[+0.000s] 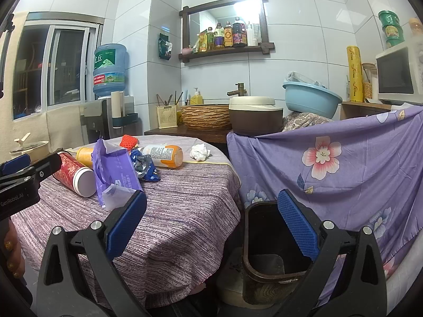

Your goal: Collect trash

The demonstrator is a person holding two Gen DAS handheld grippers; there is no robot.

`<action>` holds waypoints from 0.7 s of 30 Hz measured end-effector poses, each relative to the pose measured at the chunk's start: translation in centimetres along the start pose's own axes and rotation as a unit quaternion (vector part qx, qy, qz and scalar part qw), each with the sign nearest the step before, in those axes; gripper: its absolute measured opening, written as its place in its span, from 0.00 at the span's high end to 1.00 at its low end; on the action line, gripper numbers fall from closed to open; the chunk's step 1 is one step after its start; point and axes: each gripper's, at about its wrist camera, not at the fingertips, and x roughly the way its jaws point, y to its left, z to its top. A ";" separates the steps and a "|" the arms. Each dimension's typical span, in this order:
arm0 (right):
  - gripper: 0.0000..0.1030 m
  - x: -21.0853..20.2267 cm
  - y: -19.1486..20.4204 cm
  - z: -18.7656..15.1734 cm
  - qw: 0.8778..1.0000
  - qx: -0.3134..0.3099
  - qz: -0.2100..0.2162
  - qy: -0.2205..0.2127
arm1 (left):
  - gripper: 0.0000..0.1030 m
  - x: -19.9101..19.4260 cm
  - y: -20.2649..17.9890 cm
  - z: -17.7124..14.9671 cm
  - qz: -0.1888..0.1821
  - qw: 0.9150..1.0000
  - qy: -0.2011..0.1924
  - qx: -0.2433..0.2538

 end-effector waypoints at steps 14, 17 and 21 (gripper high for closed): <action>0.05 0.2 0.2 0.0 1.000 0.001 0.001 0.001 | 0.05 0.2 0.1 -0.2 0.000 1.000 0.002 -0.001; 0.05 0.2 0.2 0.1 1.000 0.002 0.001 0.002 | 0.05 0.1 0.1 -0.2 -0.001 1.000 0.003 0.000; 0.05 0.2 0.3 0.1 1.000 0.002 0.001 0.003 | 0.05 0.2 0.1 -0.2 -0.001 1.000 0.002 -0.001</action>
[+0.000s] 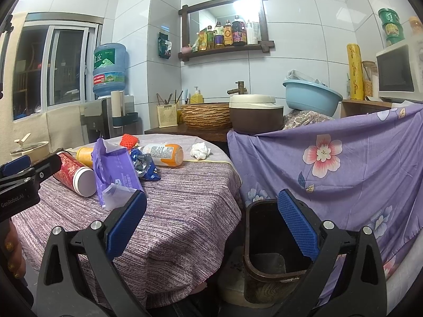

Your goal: Collect trash

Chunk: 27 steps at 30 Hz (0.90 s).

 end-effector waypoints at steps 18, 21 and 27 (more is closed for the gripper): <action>0.05 0.3 -0.2 -0.4 1.000 0.005 0.001 0.003 | 0.05 0.2 0.1 -0.2 0.000 1.000 0.002 0.000; 0.05 0.4 -0.2 -0.5 1.000 0.005 0.003 0.006 | 0.05 0.2 0.1 -0.2 -0.001 1.000 0.002 0.000; 0.05 1.4 0.0 -0.6 1.000 0.005 0.013 0.018 | 0.05 1.1 0.8 -0.9 -0.003 1.000 0.029 0.004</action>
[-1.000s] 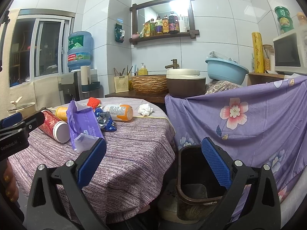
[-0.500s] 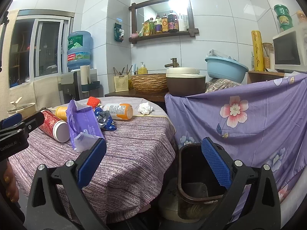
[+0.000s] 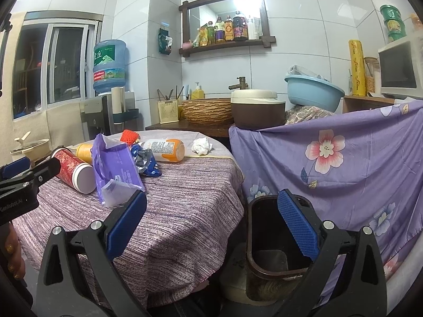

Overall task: Collect trash
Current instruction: 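Grasp the purple wipes packet with the right tool while the left tool approaches the red tumbler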

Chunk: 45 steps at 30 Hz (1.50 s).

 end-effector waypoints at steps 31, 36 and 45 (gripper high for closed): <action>0.28 19.5 20.5 8.4 0.950 -0.134 0.220 0.177 | 0.06 6.6 14.9 0.4 0.035 0.974 0.155 -0.163; 0.57 21.4 21.4 7.3 0.943 -0.134 0.218 0.211 | 0.06 7.5 15.5 0.7 0.032 0.971 0.162 -0.172; 0.80 19.0 19.7 7.6 0.954 -0.141 0.212 0.156 | 0.06 9.7 16.5 1.6 0.008 0.959 0.179 -0.219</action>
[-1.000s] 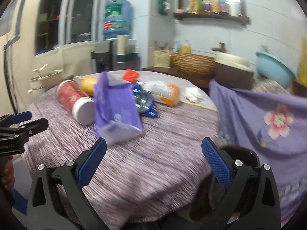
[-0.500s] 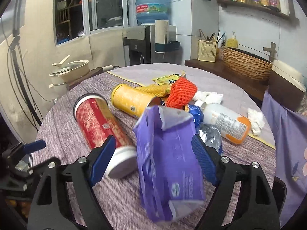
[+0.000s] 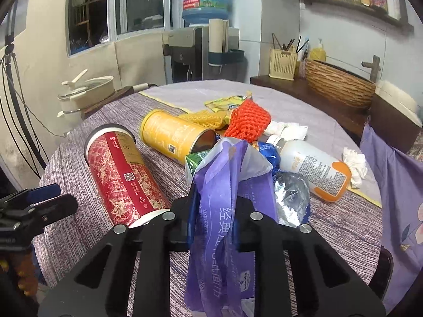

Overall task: Collect trash
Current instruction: 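Grasp the purple wipes packet with the right tool while the left tool approaches the red tumbler, then close the left tool around the red patterned tumbler and lift it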

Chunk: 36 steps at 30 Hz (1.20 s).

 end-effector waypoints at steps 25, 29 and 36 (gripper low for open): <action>0.80 -6.7 -2.0 -3.7 0.998 0.002 -0.025 -0.063 | 0.06 3.7 -0.6 5.6 0.028 0.998 0.048 -0.042; 0.80 -7.9 -2.4 -4.3 0.997 0.004 -0.024 -0.071 | 0.08 6.7 0.1 7.4 0.048 0.992 0.099 -0.068; 0.80 -8.7 -3.2 -5.5 0.997 0.016 -0.015 -0.071 | 0.04 10.5 -0.8 9.7 0.075 0.980 0.179 -0.047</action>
